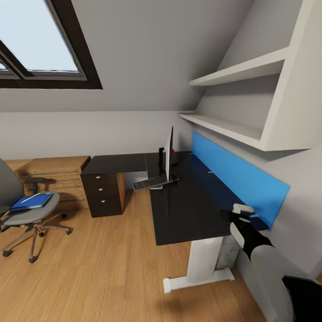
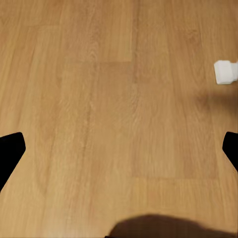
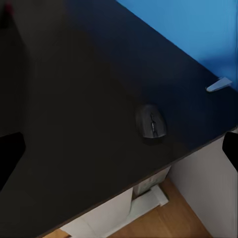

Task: In the bedroom, organize the workspace by keeping the computer under the desk, ensuring the monitor is on the desk, placing the keyboard on the desk next to the monitor, placing the mouse on the desk next to the keyboard, moving the folder from the swivel chair onto the desk next to the mouse, stacking the notebook on top of the folder with the pen on top of the notebook, and positioning the swivel chair next to the desk.

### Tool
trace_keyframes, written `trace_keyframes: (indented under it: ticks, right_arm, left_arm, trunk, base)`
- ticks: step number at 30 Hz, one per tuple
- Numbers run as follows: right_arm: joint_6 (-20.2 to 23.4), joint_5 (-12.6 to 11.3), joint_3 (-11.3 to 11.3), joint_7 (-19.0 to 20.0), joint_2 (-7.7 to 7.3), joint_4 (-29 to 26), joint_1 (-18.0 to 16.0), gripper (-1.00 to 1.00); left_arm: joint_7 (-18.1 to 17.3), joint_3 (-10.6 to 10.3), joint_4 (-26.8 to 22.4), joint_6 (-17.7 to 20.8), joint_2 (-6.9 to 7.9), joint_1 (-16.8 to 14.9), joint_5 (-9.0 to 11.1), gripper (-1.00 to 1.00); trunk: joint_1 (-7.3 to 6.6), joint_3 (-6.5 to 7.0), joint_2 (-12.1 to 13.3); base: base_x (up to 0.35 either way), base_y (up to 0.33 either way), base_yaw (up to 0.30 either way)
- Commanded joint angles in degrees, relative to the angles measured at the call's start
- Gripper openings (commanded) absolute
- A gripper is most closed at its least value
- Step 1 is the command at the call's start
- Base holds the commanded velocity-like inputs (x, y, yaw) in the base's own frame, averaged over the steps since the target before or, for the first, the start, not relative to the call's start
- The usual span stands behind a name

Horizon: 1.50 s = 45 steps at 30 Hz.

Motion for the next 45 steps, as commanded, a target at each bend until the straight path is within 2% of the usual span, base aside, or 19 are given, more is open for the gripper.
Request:
trace_keyframes:
  ticks: [1, 12, 19, 25, 32, 33, 39, 40, 43, 44, 45]
  right_arm:
    - [0.24, -0.52, 0.07, -0.18, -0.16, 0.15, -0.02, 1.00]
    - [-0.35, -0.67, 0.01, -0.13, -2.30, 3.17, -0.03, 1.00]
    - [-0.40, -0.69, -0.01, -0.09, -3.56, 3.97, -0.03, 1.00]
    - [-0.32, -0.69, -0.01, 0.10, -4.44, 4.22, -0.03, 1.00]
    - [-0.28, -0.69, 0.00, 2.52, -5.40, 4.34, -0.03, 1.00]
    - [-0.28, -0.69, 0.01, 3.45, -5.66, 4.35, -0.03, 1.00]
    - [-0.26, -0.69, 0.01, 3.99, -5.81, 4.30, -0.03, 1.00]
    - [0.05, -0.63, 0.01, 4.10, -5.84, 4.28, -0.04, 1.00]
    - [0.66, -0.61, 0.01, 4.15, -5.88, 4.28, -0.08, 1.00]
    - [2.43, -0.65, 0.01, 4.18, -6.05, 4.27, -0.11, 1.00]
    - [6.29, -0.69, -0.01, 4.20, -6.78, 4.05, -0.16, 1.00]
  left_arm:
    - [0.29, -0.49, 0.04, -0.43, 0.00, -0.05, 0.40, 1.00]
    - [0.30, -0.45, 1.74, -6.13, 0.00, -0.05, 0.41, 1.00]
    - [0.30, -0.45, 1.86, -6.64, 0.00, -0.05, 0.41, 1.00]
    - [0.30, -0.44, 1.90, -7.83, 0.09, -0.05, 0.41, 1.00]
    - [0.03, -0.44, 3.27, -12.41, 0.76, -0.05, 0.37, 1.00]
    - [-0.28, -0.44, 3.89, -15.66, 1.19, -0.05, 0.32, 1.00]
    - [-0.55, -0.50, 4.42, -20.17, 2.78, -0.05, 0.22, 1.00]
    - [-0.58, -0.46, 4.51, -21.06, 3.27, -0.05, 0.30, 1.00]
    - [-0.54, -0.45, 4.52, -21.23, 3.36, -0.05, 0.35, 1.00]
    - [-0.44, -0.42, 4.52, -21.29, 3.39, -0.05, 0.40, 1.00]
    - [-0.29, -0.36, 4.52, -21.30, 3.41, -0.05, 0.47, 1.00]
  trunk:
    - [0.03, -0.09, -0.07]
    - [0.03, -0.09, -0.07]
    - [0.03, -0.09, -0.07]
    - [0.03, -0.09, -0.07]
    - [0.03, -0.09, -0.07]
    - [0.03, -0.09, -0.07]
    - [0.03, -0.09, -0.07]
    - [0.03, -0.09, -0.07]
    - [0.03, -0.09, -0.07]
    - [0.03, -0.09, -0.07]
    - [0.03, -0.09, -0.07]
  base:
    - [0.096, 0.000, 0.000]
    - [0.026, 0.000, 0.000]
    - [0.014, 0.000, 0.000]
    - [0.215, 0.000, 0.000]
    - [0.273, 0.000, 0.000]
    - [0.130, 0.000, 0.000]
    - [0.061, 0.000, 0.000]
    - [0.009, 0.000, 0.000]
    - [0.006, 0.000, 0.000]
    - [0.002, 0.000, 0.000]
    - [0.000, 0.000, 0.000]
